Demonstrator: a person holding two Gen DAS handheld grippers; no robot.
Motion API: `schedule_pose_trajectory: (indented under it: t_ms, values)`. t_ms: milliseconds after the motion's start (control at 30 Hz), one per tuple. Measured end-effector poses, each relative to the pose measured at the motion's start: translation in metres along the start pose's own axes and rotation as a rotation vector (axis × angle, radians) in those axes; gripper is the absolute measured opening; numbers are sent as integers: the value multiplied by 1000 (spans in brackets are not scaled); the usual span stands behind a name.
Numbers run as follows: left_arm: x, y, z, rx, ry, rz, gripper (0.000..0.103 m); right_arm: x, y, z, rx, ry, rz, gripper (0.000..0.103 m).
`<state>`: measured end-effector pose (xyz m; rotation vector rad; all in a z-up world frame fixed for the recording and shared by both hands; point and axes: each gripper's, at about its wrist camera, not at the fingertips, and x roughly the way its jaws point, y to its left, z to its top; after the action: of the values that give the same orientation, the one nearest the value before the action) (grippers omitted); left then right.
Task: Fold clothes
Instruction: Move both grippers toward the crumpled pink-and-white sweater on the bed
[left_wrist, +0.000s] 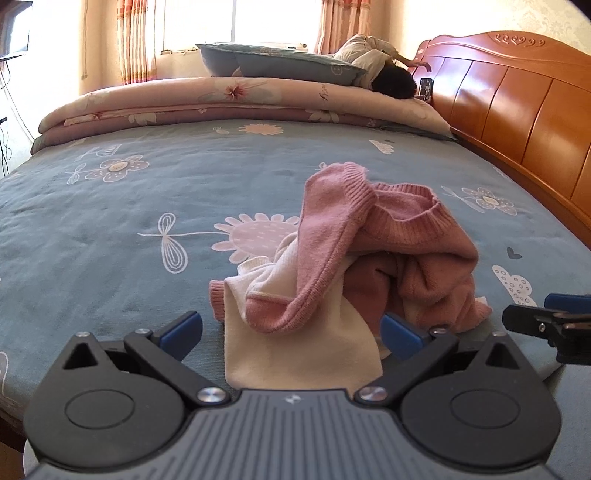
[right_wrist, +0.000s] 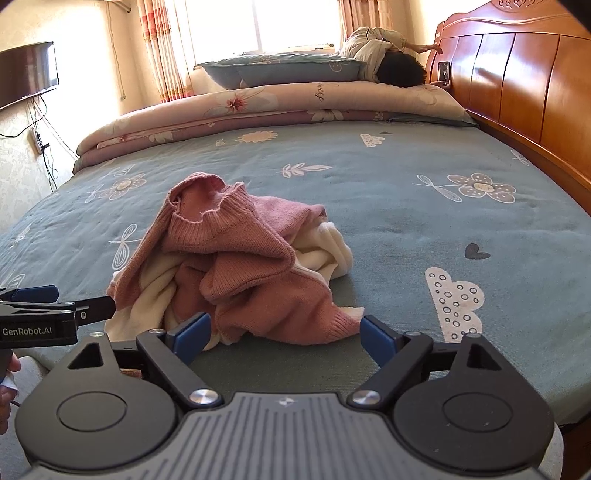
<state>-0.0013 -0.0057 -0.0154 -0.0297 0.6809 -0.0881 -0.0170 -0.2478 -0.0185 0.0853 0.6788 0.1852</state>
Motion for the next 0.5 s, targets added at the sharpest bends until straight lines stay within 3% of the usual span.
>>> schedule_pose_trajectory:
  t_ms: [500]
  values:
    - [-2,-6,-2,5,39,-1,101,1,5,0,-10,13,-10,91]
